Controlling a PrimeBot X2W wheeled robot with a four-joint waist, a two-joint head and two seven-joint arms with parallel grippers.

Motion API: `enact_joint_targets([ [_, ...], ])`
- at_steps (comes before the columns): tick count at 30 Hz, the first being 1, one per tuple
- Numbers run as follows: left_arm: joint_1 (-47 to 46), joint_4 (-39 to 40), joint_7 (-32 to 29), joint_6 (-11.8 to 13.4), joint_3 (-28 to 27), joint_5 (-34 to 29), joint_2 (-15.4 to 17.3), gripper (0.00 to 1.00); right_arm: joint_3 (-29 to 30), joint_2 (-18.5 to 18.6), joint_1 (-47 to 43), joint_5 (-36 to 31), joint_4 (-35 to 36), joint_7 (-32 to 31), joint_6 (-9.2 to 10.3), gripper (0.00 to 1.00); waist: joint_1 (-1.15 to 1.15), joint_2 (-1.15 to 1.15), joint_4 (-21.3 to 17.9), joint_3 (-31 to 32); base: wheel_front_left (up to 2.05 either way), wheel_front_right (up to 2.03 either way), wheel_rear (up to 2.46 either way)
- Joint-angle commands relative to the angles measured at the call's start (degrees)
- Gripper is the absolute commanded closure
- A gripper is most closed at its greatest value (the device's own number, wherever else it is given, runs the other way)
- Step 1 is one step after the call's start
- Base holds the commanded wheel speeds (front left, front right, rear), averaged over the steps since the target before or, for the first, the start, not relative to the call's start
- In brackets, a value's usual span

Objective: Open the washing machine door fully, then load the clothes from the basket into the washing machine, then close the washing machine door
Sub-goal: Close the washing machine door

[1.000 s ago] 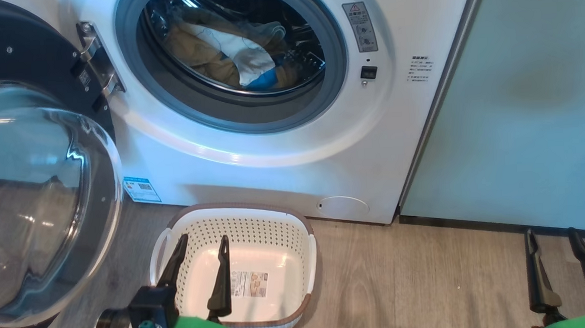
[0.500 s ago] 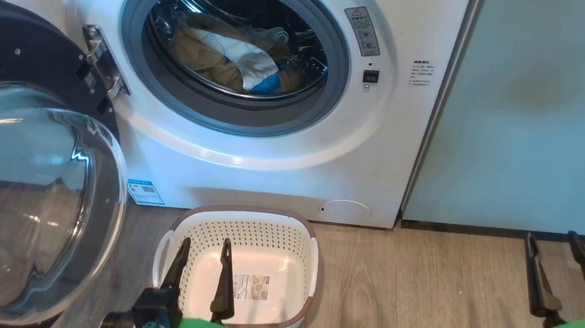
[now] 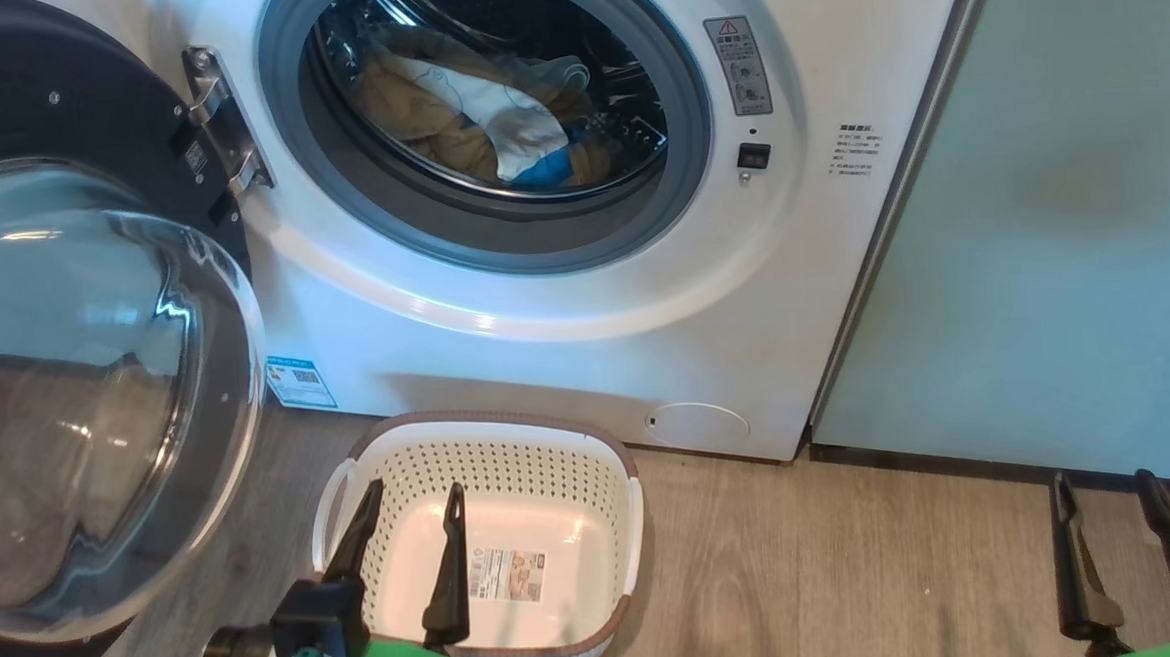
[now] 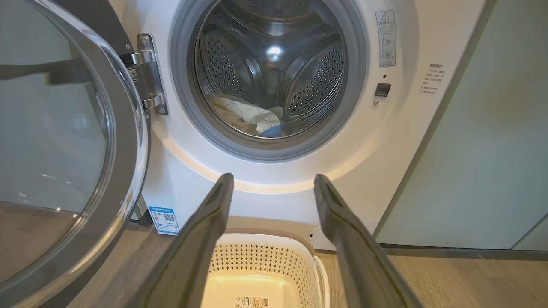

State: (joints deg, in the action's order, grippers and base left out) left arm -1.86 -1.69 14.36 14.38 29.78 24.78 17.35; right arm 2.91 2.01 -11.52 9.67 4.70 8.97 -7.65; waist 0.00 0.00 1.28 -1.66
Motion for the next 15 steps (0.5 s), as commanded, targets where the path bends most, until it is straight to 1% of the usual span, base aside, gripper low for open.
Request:
enact_joint_targets([
  [1,-1.92,1.51,0.56,9.27,-2.22,-0.30,0.77,0.00,-0.98,0.88,1.41,0.49,1.84,-0.09,0.16,0.00,0.00,0.00,0.01,0.03,-0.96,0.96,0.00],
  [4,-1.97,1.40,0.54,9.28,-2.12,-0.28,0.86,0.00,-1.03,0.88,1.46,0.62,1.77,-0.08,0.16,0.00,0.00,0.00,0.04,0.11,-1.24,1.24,0.00],
  [8,-2.10,1.32,0.48,9.20,-1.98,-0.22,1.01,0.00,-1.15,0.88,1.57,0.80,1.54,0.04,0.16,0.00,0.00,0.00,0.03,0.23,-1.67,1.68,0.00],
  [12,-2.25,1.52,0.35,8.47,-1.57,0.12,1.16,0.00,-1.15,0.87,1.64,0.89,1.35,0.11,0.16,0.00,0.00,0.00,0.04,0.27,-1.42,1.42,0.00],
  [15,-2.41,1.75,0.36,7.93,-1.39,0.31,1.24,0.00,-1.07,0.87,1.71,0.90,1.24,0.14,0.16,0.00,0.00,0.00,0.09,0.27,-0.95,0.95,0.00],
])
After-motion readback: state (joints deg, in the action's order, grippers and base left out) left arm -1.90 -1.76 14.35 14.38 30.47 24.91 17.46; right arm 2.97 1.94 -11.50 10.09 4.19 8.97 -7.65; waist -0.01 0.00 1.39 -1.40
